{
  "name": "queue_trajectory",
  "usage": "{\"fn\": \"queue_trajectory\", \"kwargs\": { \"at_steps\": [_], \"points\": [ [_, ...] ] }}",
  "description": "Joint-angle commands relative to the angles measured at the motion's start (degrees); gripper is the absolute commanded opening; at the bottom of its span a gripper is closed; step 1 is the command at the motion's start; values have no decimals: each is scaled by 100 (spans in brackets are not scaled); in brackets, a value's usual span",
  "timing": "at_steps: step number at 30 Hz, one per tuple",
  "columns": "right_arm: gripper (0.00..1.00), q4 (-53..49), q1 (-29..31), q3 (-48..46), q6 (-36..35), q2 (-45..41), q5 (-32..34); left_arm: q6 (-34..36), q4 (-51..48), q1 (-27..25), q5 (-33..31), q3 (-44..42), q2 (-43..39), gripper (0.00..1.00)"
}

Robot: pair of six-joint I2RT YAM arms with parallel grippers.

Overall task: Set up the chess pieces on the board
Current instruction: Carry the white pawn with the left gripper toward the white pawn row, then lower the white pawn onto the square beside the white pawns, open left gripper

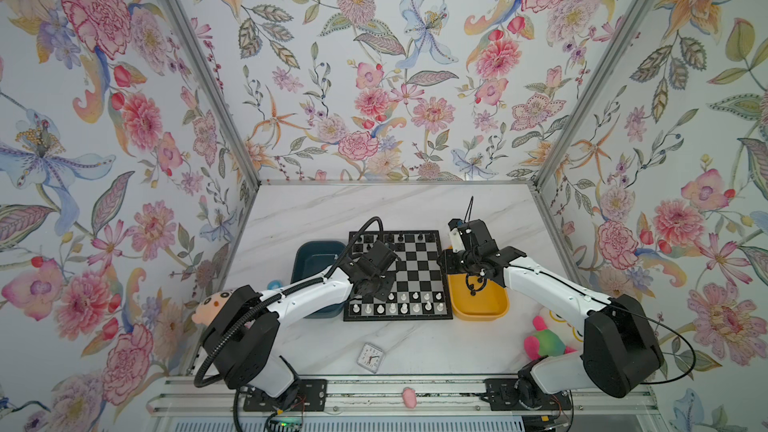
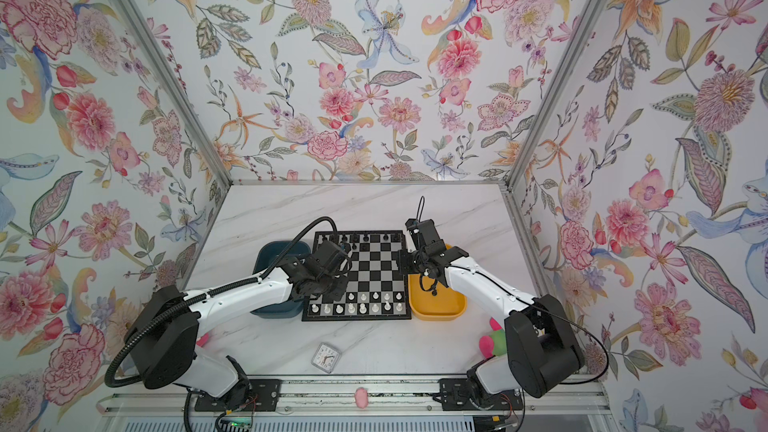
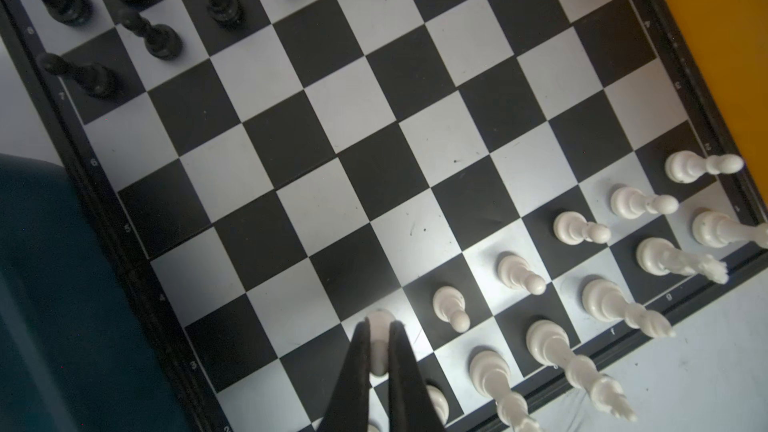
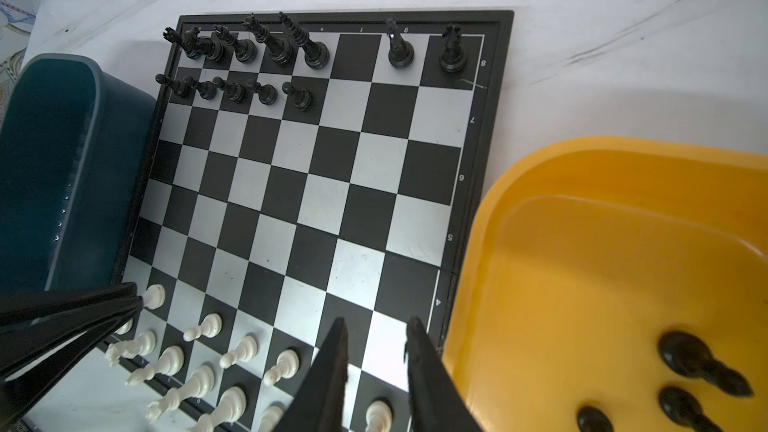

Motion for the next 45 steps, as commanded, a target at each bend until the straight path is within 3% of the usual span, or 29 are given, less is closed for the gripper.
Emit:
{"fn": "queue_trajectory", "kwargs": {
  "at_steps": [1,13,45],
  "points": [
    [27,-40,47,-13,56,-64,114,-85,56,-109,-28,-101,85,8],
    [27,-50,101,1,56,-61,142,-134,16,-262,-114,-154,410,8],
    [27,8,137,-57,70,-23,159,-203,-252,-326,-291,-145,206,7]
  ]
}}
